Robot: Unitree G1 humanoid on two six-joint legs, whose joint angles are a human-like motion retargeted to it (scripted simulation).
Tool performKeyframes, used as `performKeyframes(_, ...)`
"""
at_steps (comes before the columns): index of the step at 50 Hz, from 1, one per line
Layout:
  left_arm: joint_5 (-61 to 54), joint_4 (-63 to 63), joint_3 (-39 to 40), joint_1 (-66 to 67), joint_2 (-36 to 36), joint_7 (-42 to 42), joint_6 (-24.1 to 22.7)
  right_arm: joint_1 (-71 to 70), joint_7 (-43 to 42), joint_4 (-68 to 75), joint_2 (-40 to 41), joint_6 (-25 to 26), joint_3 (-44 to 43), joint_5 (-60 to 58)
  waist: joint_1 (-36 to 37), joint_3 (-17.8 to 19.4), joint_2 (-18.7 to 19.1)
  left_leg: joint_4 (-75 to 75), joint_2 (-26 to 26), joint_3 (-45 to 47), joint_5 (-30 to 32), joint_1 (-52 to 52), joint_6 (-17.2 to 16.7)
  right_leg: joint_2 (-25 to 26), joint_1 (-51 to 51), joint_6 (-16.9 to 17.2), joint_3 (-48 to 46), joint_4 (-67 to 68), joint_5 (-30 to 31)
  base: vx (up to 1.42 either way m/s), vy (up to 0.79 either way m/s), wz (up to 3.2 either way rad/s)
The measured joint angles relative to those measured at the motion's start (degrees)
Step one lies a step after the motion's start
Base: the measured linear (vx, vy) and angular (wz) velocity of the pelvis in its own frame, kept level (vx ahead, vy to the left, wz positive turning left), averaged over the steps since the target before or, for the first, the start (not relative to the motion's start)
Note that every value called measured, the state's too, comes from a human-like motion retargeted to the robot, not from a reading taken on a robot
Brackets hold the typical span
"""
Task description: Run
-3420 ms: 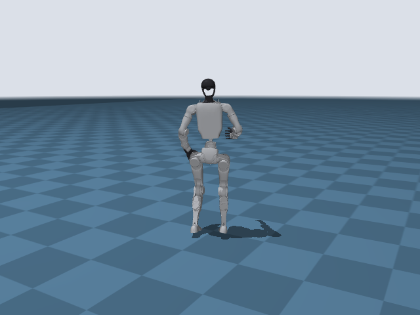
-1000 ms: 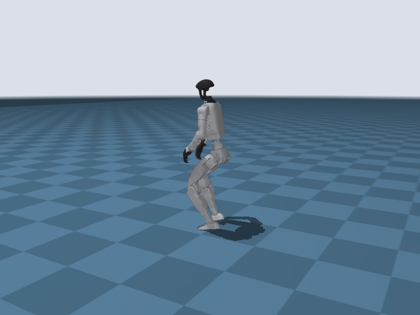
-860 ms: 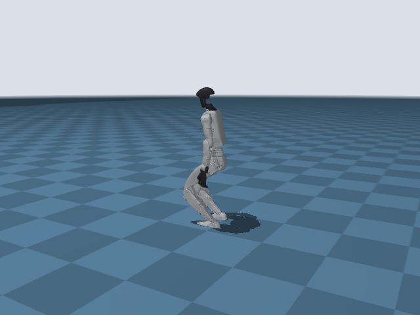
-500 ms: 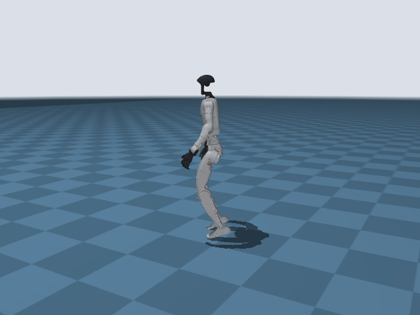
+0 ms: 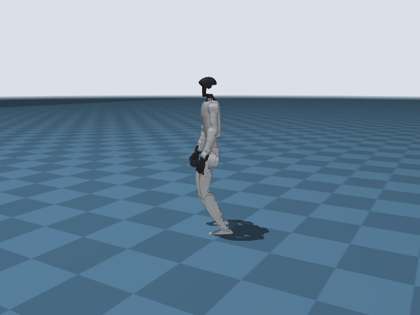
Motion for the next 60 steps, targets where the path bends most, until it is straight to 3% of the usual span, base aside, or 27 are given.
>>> performKeyframes(2,0.34,2.17,0.46,-0.89,-0.04,-0.01,-0.4,-0.59,0.71,1.93,-0.24,-0.05,0.08,-0.17,0.32,-1.24,1.3,-6.36,1.4,-0.95,1.74,1.97,-0.04,2.04,2.84,-0.53,-0.65,-8.17,2.83,0.1,0.01,0.18)
performKeyframes(8,0.73,2.62,0.87,-0.59,0.04,0.86,-0.35,0.82,0.83,4.12,-0.44,0.5,0.32,-0.74,1.54,1.98,2.17,0.27,1.21,-1.6,-1.26,1.86,0.24,1.75,3.9,-1.08,-0.87,-3.3,1.12,-0.01,0.0,0.02)
performKeyframes(14,0.87,1.3,1.17,-1.82,0.58,1.52,-0.58,0.48,1.04,4.62,-1.49,0.54,-0.21,-0.9,2.3,1.58,3.12,-3.11,1.65,-2.61,-0.68,2.05,0.34,2.77,5.1,-1.6,-1.18,-8.25,2.9,0.03,0.01,0.05)
performKeyframes(21,0.88,-0.86,1.03,-1.69,0.93,3.27,-1.25,1.58,-0.21,3.4,-2.27,-0.02,-0.36,-1.09,2.7,4.71,4.2,4.0,1.61,-3.12,-3.91,0.74,0.5,2.79,4.88,-1.84,-1.13,-3.06,1.11,-0.02,0.01,0.03)
performKeyframes(24,0.35,-1.9,1.42,-2.18,1.11,3.89,-1.4,1.52,-0.75,2.18,-3.11,-0.22,-0.75,-0.93,2.73,3.0,4.55,0.23,2.02,-3.72,-2.7,-0.22,0.51,3.7,4.74,-2.02,-1.14,-8.4,3.11,0.06,0.01,0.05)
performKeyframes(31,-0.96,-2.62,2.3,-1.64,0.81,6.15,-1.98,2.71,-2.42,0.73,-3.52,-1.05,-1.26,-0.69,2.92,5.69,5.93,8.47,2.48,-4.4,-6.48,-2.94,0.25,4.27,3.35,-1.96,-1.32,-2.94,0.88,-0.02,0.01,0.01)
performKeyframes(34,-1.87,-1.98,3.25,-2.29,0.68,6.8,-2.13,2.58,-2.8,0.56,-4.16,-1.2,-1.56,-0.62,3.27,3.57,6.45,7.7,3.21,-4.93,-6.53,-5.73,-0.04,5.45,2.33,-2.02,-1.46,-7.34,2.41,0.09,0.02,0.01)
performKeyframes(43,-6.26,1.38,6.67,-0.07,-0.82,8.48,-2.41,4.96,-4.23,1.35,-5.5,-1.8,-1.83,-0.58,5.62,5.55,8.0,21.94,4.82,-3.21,-11.91,-11.08,-0.12,5.93,-0.42,-1.83,-2.07,1.5,-2.57,0.07,0.06,-0.01)
performKeyframes(49,-12.82,0.68,9.87,-1.5,-3.26,12.18,-3.44,8.59,-5.41,-2.71,-4.7,-3.4,-0.38,3.22,5.88,5.64,4.91,31.4,2.31,1.96,-16.33,-16.47,4.02,0.77,-6.07,-2.17,-2.01,15.2,-11.19,0.22,0.14,0.21)
performKeyframes(53,-17.77,-9.29,11.31,-9.04,-3.25,22.23,-6.93,13.97,-7.63,-9.91,-3.78,-5.74,1.04,7.09,1.94,7.08,-1.44,34.76,-6.55,4.61,-17.07,-20.06,8.0,-8.11,-18.35,-4.91,1.63,38.18,-20.72,0.38,0.13,1.18)
performKeyframes(56,-20.82,-30.01,12.61,-20.26,0.04,34.36,-11.95,20.84,-7.61,-19.49,-5.79,-6.64,3.0,7.31,-3.66,6.72,-7.29,31.66,-16.14,2.82,-17.07,-21.58,8.98,-13.05,-33.08,-3.47,8.36,56.76,-16.53,0.63,0.07,1.89)
performKeyframes(58,-20.9,-47.7,13.17,-26.64,2.71,40.23,-14.79,26.81,-4.83,-26.6,-9.26,-6.24,4.53,6.63,-5.17,5.52,-6.31,28.85,-16.63,-0.54,-17.07,-18.53,7.27,-9.83,-40.82,-2.54,9.43,61.25,-12.75,0.85,0.0,0.34)
performKeyframes(60,-20.35,-63.31,13.9,-31.65,5.36,43.61,-16.71,31.9,-1.34,-33.21,-14.63,-5.96,5.22,6.73,-3.6,6.04,0.75,29.12,-10.62,-4.87,-13.57,-11.43,2.16,-0.9,-43.13,-3.05,4.18,57.21,-8.2,0.97,-0.03,-1.14)
